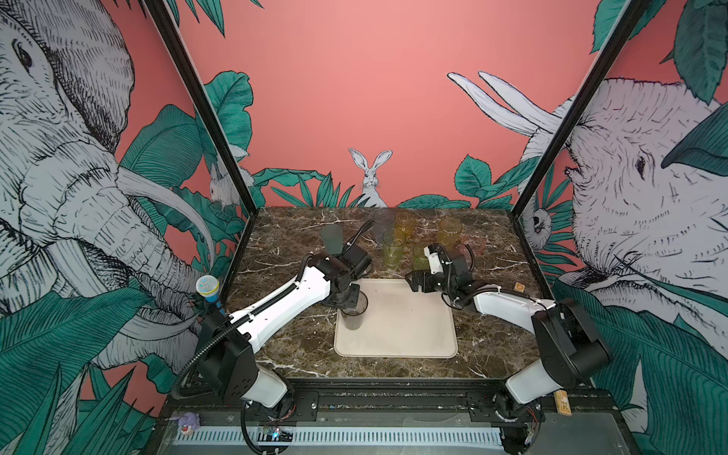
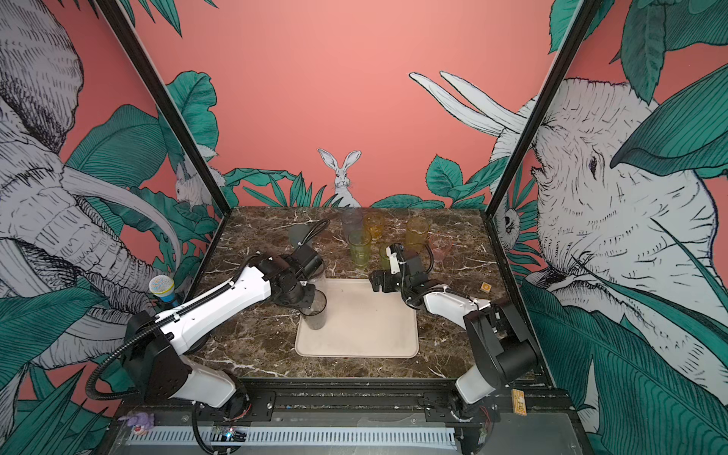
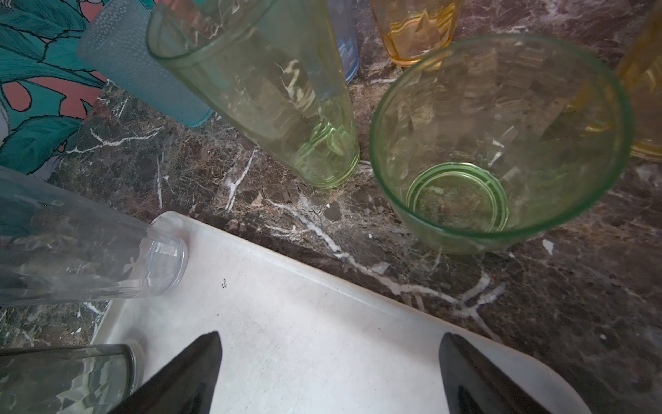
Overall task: Place the glasses into the tray
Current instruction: Place the glass on the tray.
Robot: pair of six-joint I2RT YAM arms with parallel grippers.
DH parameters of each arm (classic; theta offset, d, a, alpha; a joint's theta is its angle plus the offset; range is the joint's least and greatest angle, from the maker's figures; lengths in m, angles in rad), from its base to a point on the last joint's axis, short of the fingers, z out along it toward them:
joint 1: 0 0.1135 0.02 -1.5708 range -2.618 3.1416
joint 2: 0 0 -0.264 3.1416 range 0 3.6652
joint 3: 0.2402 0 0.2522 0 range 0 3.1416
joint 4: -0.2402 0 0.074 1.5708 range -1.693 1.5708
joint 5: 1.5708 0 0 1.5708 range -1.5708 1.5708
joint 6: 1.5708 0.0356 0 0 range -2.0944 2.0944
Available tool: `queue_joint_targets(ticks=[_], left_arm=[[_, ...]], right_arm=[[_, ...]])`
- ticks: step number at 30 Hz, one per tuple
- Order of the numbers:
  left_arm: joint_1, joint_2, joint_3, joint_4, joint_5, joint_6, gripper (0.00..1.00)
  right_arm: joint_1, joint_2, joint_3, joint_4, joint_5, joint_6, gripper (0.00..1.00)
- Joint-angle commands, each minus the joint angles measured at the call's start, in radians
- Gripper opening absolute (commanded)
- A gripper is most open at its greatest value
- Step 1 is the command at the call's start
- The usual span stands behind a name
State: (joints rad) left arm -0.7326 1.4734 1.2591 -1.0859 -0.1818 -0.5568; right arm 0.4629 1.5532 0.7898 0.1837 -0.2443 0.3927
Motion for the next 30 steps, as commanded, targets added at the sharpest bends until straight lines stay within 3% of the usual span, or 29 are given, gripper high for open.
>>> queue_joint_targets(ticks=[1,30], left_arm=[[0.004,-0.008,0.001,0.004,-0.021,-0.028,0.00],[0.075,0.002,0.000,0.029,-0.019,-0.016,0.00]], right_arm=[[0.004,0.011,0.023,-0.004,-0.004,0.002,0.97],[0.003,0.037,0.042,-0.021,-0.015,0.002,0.97]])
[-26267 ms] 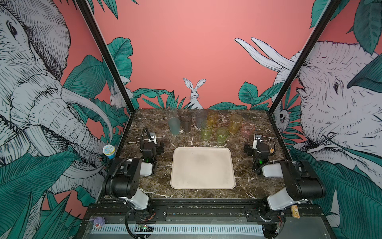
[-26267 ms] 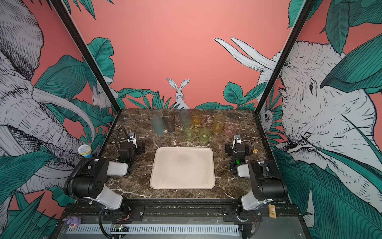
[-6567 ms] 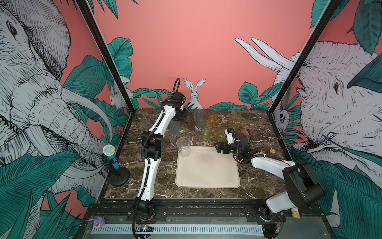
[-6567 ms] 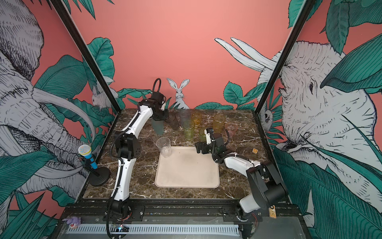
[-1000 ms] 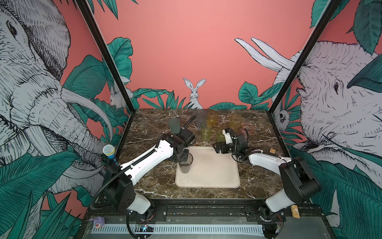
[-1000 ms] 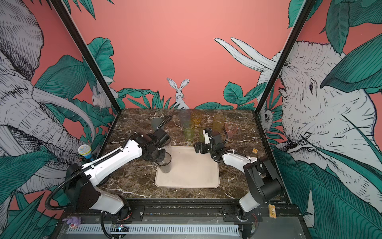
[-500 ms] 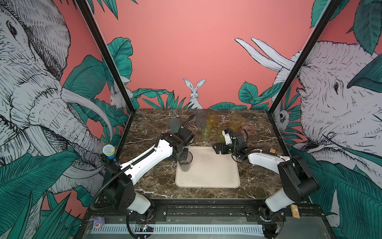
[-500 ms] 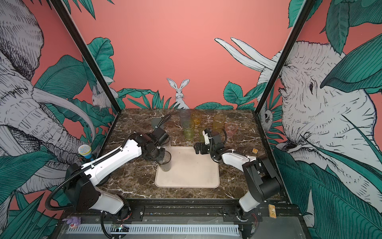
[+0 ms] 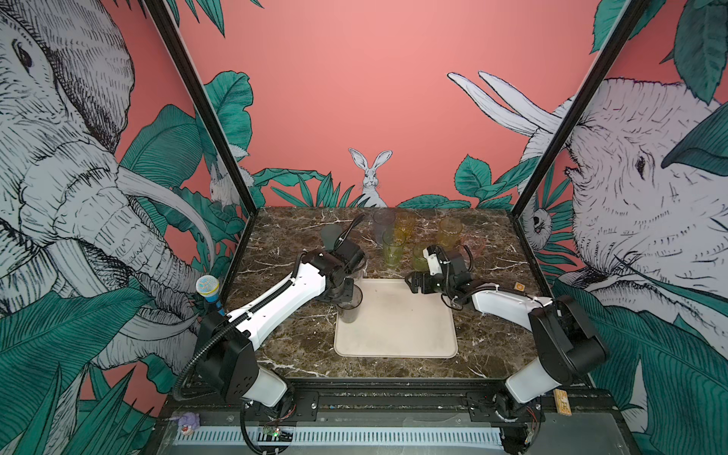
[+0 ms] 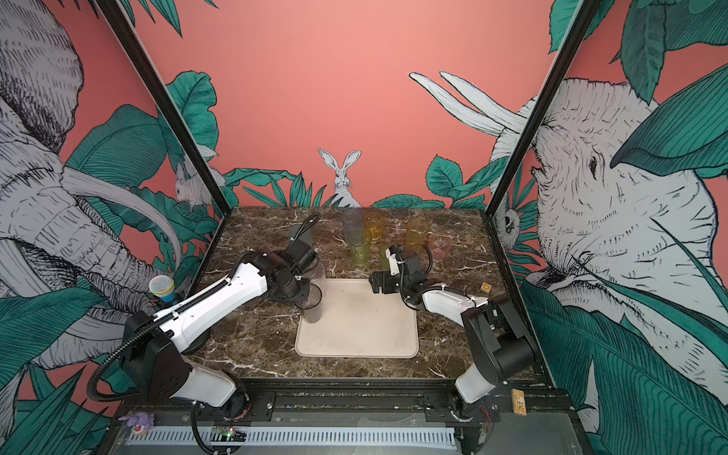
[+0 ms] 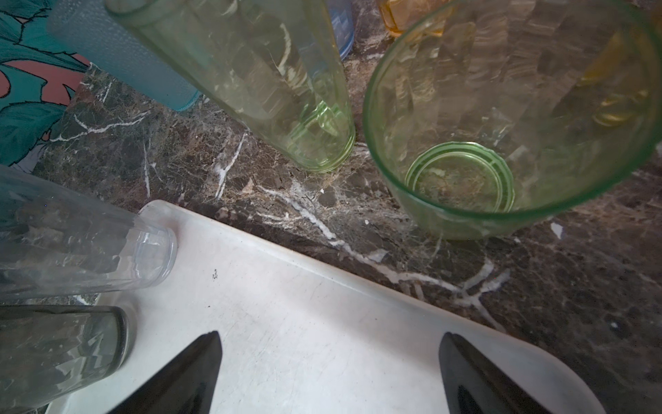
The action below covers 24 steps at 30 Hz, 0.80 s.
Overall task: Place the glasses into the tray
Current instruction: Place the glass on the tray.
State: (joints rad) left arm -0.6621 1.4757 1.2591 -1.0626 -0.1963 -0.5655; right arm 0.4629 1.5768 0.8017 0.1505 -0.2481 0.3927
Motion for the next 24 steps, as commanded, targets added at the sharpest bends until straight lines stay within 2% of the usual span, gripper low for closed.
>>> queue_joint_targets(ticks=[1,8,16,24], left_arm=[[0.004,0.001,0.000,0.009,0.000,-0.005,0.00],[0.006,-0.004,-0.007,0.033,0.046,-0.013,0.00],[0.005,0.008,-0.007,0.025,0.039,-0.010,0.00],[0.007,0.036,0.033,-0.013,0.023,0.004,0.19]], right_arm=[[0.005,0.015,0.031,0.009,-0.013,0.002,0.97],[0.005,0.017,0.037,0.003,-0.016,0.002,0.97],[0.005,0.017,0.042,-0.004,-0.018,0.002,0.97],[0.004,0.047,0.050,-0.006,-0.024,0.003,0.97]])
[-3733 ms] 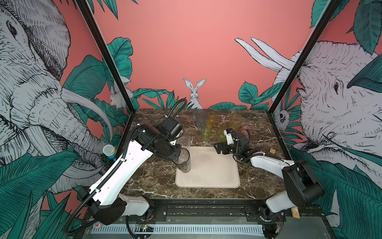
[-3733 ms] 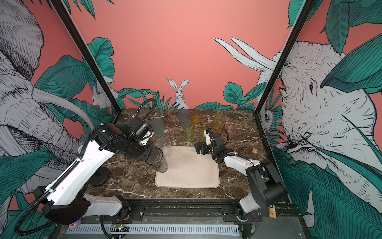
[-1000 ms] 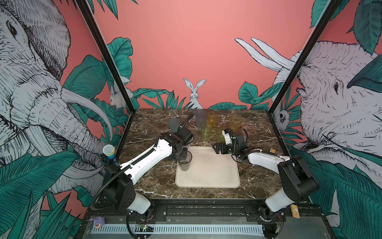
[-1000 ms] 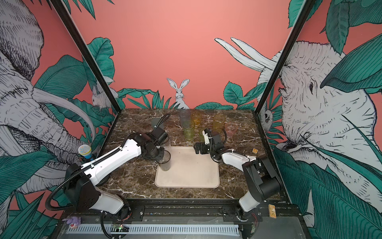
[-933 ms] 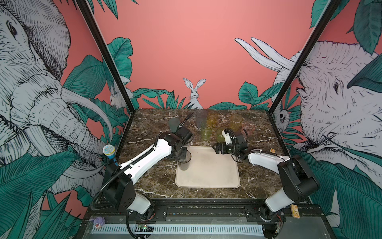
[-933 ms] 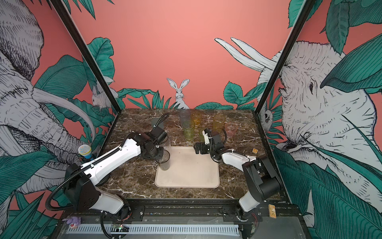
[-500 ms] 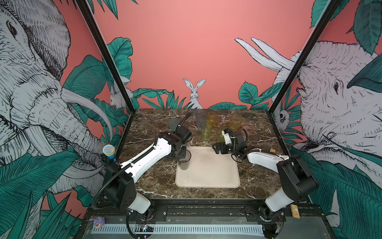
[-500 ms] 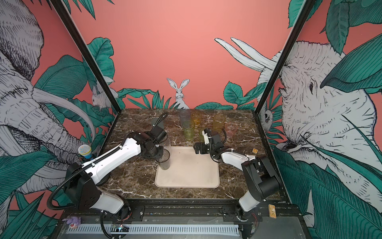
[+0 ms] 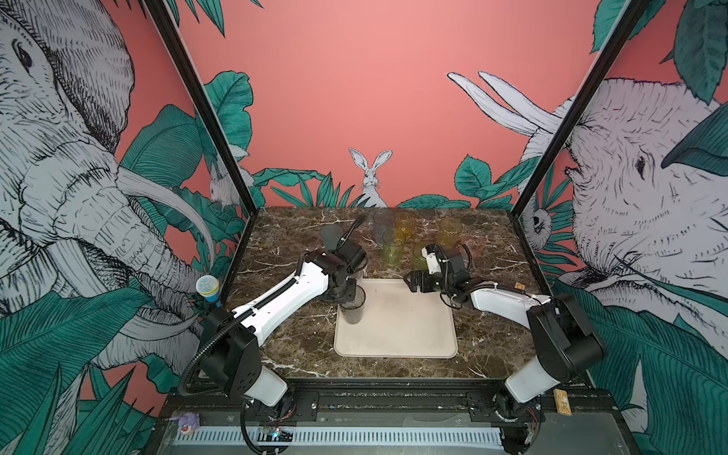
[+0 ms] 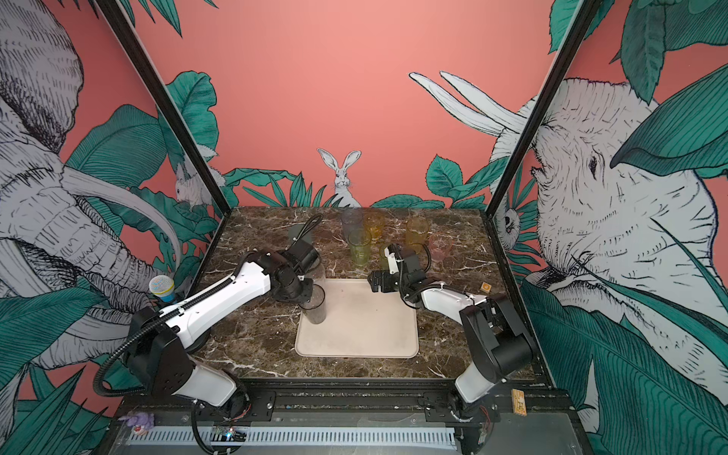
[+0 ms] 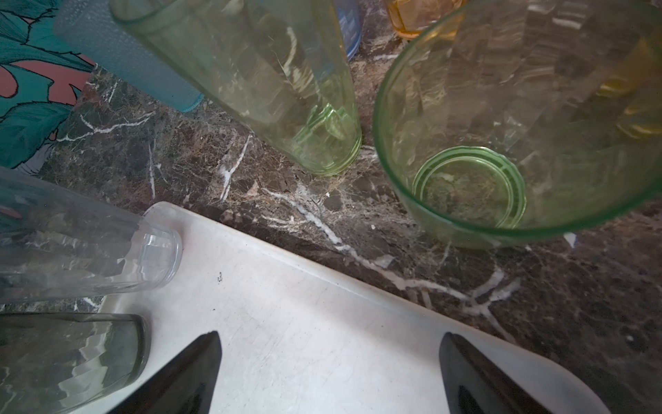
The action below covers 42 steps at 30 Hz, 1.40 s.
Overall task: Place the glasses into the tray
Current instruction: Place the glass on the tray, then pick up the glass from the top-center of the table.
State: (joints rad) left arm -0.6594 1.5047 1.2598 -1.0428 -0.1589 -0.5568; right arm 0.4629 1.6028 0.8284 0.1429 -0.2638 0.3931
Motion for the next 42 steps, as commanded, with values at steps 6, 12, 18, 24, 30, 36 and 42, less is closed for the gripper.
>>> queue_joint_targets(ticks=[6,12,18,24,30,36,42], left_arm=[[0.004,0.019,0.072,-0.052,-0.024,0.005,0.35],[0.005,0.012,0.129,-0.086,-0.051,0.014,0.51],[0.006,-0.001,0.194,-0.117,-0.075,0.033,0.56],[0.044,-0.013,0.275,-0.133,-0.087,0.060,0.60],[0.100,-0.024,0.327,-0.083,-0.078,0.084,0.63],[0.128,0.016,0.389,-0.012,-0.052,0.093,0.65],[0.129,0.130,0.540,0.001,-0.021,0.110,0.65]], right_arm=[[0.004,0.031,0.029,-0.005,-0.014,0.003,0.97],[0.004,0.031,0.029,-0.005,-0.016,0.004,0.97],[0.004,0.018,0.024,-0.001,-0.014,0.003,0.97],[0.004,0.007,0.008,0.013,-0.010,-0.002,0.97],[0.004,-0.035,-0.009,0.038,-0.011,-0.003,0.97],[0.021,-0.049,-0.025,0.092,-0.052,-0.015,0.97],[0.029,-0.066,-0.034,0.095,-0.035,-0.033,0.99]])
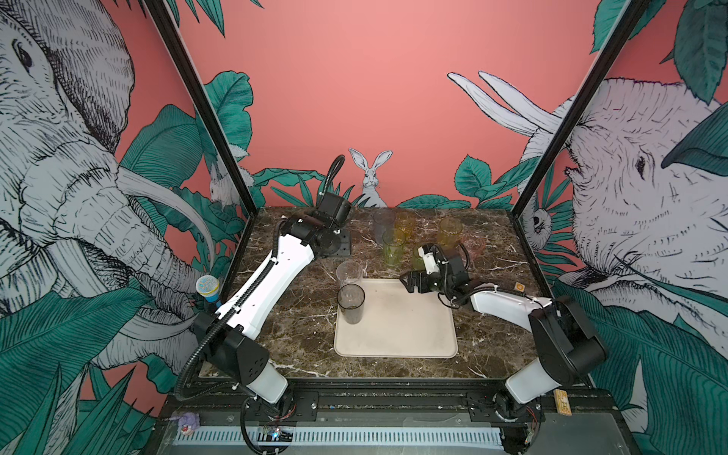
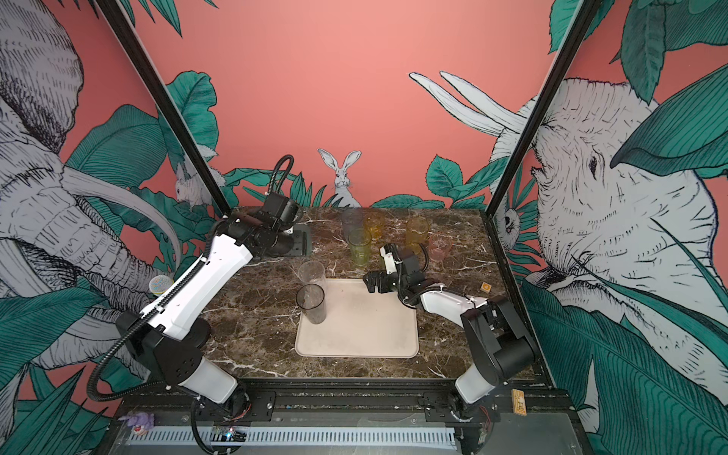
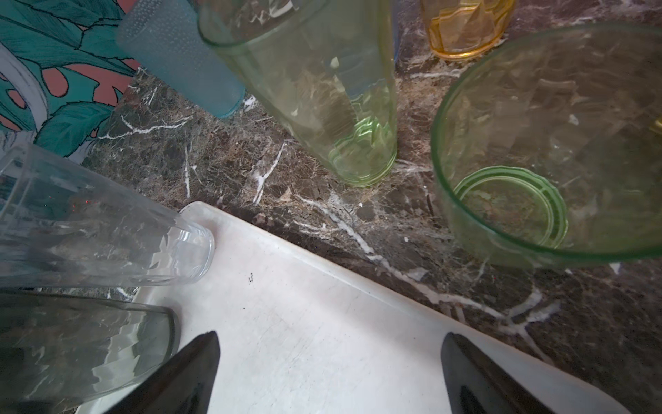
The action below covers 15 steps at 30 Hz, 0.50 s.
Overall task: Place the glasses into the tray
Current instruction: Pick up the glass from the top-center of the table.
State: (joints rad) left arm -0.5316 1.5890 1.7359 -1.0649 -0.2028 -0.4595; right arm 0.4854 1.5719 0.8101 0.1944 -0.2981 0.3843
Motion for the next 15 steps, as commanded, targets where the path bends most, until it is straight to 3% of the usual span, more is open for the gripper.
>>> queue_joint_targets(ticks=[1,15], left_arm=[[0.001,0.063,0.085,0.025,0.030,0.013,0.65],[0.002,0.306,0.359,0.051,0.112,-0.012,0.63]], right_arm=[[0.008,-0.039,-0.017,0.044,0.000,-0.026,0.99],[0.068,-0.115,-0.073,0.117,0.102,-0.069,0.99]])
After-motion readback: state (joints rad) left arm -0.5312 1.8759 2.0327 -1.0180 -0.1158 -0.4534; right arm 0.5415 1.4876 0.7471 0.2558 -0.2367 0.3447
